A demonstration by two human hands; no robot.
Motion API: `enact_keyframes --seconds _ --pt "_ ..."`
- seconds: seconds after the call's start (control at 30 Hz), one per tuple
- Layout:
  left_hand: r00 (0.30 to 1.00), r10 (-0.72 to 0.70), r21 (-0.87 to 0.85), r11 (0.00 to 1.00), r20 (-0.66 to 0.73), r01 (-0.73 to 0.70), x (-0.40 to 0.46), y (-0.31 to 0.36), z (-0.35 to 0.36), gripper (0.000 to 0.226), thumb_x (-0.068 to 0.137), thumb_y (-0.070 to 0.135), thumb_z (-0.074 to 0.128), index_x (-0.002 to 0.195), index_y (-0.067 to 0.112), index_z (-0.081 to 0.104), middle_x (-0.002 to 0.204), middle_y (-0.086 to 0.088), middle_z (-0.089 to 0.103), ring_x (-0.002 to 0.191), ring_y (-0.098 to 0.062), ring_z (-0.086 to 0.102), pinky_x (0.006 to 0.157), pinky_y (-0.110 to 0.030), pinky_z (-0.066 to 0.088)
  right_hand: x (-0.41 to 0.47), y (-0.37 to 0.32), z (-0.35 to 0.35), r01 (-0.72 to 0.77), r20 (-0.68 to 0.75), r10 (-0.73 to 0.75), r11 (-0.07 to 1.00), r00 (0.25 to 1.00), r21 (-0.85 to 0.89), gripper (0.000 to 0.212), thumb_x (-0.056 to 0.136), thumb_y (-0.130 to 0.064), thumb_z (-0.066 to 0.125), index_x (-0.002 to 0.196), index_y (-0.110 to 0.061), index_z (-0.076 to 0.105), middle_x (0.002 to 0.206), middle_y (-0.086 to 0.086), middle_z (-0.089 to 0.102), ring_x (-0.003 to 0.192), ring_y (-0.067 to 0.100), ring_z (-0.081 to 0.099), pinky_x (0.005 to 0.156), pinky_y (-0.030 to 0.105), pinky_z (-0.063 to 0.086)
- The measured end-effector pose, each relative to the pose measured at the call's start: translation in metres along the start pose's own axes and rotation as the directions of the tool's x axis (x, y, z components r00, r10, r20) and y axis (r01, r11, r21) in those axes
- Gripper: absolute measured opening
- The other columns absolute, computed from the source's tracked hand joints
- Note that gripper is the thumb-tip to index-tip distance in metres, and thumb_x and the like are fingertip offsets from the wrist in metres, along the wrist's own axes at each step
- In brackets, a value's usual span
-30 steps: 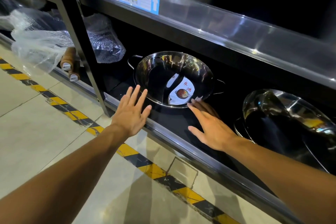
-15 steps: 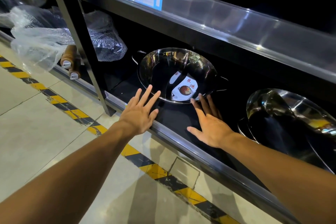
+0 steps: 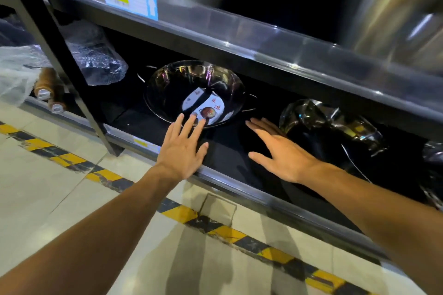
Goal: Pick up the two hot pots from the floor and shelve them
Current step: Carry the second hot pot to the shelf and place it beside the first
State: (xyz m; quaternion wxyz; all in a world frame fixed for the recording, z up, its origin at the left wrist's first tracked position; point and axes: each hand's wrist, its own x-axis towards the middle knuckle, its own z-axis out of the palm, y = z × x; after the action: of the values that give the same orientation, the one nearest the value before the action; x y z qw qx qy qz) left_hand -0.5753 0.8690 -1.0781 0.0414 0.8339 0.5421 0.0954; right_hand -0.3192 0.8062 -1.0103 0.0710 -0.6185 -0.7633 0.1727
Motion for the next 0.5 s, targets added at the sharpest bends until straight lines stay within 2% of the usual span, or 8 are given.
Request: enact_keyframes --seconds 0.07,0.13,0.23,0.37,0.43,0.47,0.5 --pt "1.0 -0.009 -0.07 0.998 0.013 0.01 -0.008 0.039 0.011 0.066 0.102 0.048 0.031 0.159 0.02 0.015 0.167 -0.009 0.012 0.154 -0.032 0.001 0.124 -0.045 0.005 -0.04 0.018 0.001 -0.105 -0.063 0.106 0.994 0.992 0.013 0.071 0.1 -0.045 0.051 0.16 -0.032 0.014 0.166 -0.008 0.02 0.153 0.015 0.014 0.122 0.041 0.025" --pt "0.992 0.106 -0.062 0.993 0.069 -0.102 -0.017 0.075 0.019 0.066 0.102 0.05 0.027 0.159 0.023 0.007 0.168 -0.006 0.005 0.154 -0.029 -0.003 0.125 -0.043 0.003 -0.083 0.04 0.003 -0.214 -0.089 0.211 0.977 0.973 -0.024 0.069 0.1 -0.048 0.048 0.159 -0.03 0.017 0.162 -0.004 0.03 0.148 0.023 0.024 0.12 0.041 0.026" --pt "0.935 0.333 0.066 0.937 0.123 -0.343 -0.028 0.114 0.021 0.067 0.102 0.052 0.017 0.158 0.025 -0.007 0.168 -0.001 -0.007 0.154 -0.026 -0.009 0.125 -0.042 0.002 -0.135 0.076 0.002 -0.285 -0.072 0.278 0.95 0.958 -0.128 0.067 0.102 -0.051 0.041 0.159 -0.027 0.017 0.165 -0.006 0.021 0.153 0.018 0.01 0.123 0.039 0.016" --pt "0.851 0.499 0.126 0.845 0.165 -0.52 -0.027 0.138 0.015 0.07 0.102 0.055 0.018 0.156 0.026 -0.015 0.167 -0.001 -0.01 0.154 -0.023 -0.011 0.125 -0.04 0.002 -0.156 0.124 -0.008 -0.396 -0.078 0.388 0.907 0.918 -0.146 0.068 0.101 -0.058 0.033 0.16 -0.028 0.017 0.168 -0.004 0.014 0.155 0.017 0.001 0.122 0.038 0.009" --pt "0.828 0.525 0.114 0.827 0.197 -0.551 -0.022 0.147 0.01 0.07 0.102 0.053 0.023 0.157 0.028 -0.013 0.168 -0.001 -0.009 0.154 -0.023 -0.011 0.125 -0.038 0.0 -0.158 0.142 -0.017 -0.514 -0.018 0.516 0.85 0.856 -0.117 0.073 0.097 -0.067 0.028 0.156 -0.024 0.03 0.166 0.002 0.023 0.155 0.024 0.002 0.122 0.044 0.011" --pt "0.839 0.499 0.061 0.851 0.216 -0.521 -0.021 0.152 0.007 0.069 0.102 0.052 0.025 0.157 0.029 -0.011 0.168 0.0 -0.007 0.154 -0.022 -0.011 0.125 -0.038 0.0 -0.16 0.147 -0.02 -0.572 0.003 0.573 0.818 0.819 -0.055 0.076 0.095 -0.072 0.026 0.152 -0.023 0.038 0.163 0.006 0.03 0.154 0.028 0.006 0.122 0.046 0.015" --pt "0.857 0.462 0.0 0.88 0.229 -0.474 -0.021 0.157 0.005 0.069 0.102 0.052 0.027 0.157 0.03 -0.009 0.168 0.001 -0.006 0.154 -0.021 -0.011 0.125 -0.038 0.0 -0.164 0.151 -0.02 -0.599 0.016 0.599 0.8 0.8 -0.037 0.075 0.094 -0.073 0.025 0.152 -0.027 0.038 0.161 0.01 0.032 0.154 0.032 0.009 0.122 0.047 0.017"
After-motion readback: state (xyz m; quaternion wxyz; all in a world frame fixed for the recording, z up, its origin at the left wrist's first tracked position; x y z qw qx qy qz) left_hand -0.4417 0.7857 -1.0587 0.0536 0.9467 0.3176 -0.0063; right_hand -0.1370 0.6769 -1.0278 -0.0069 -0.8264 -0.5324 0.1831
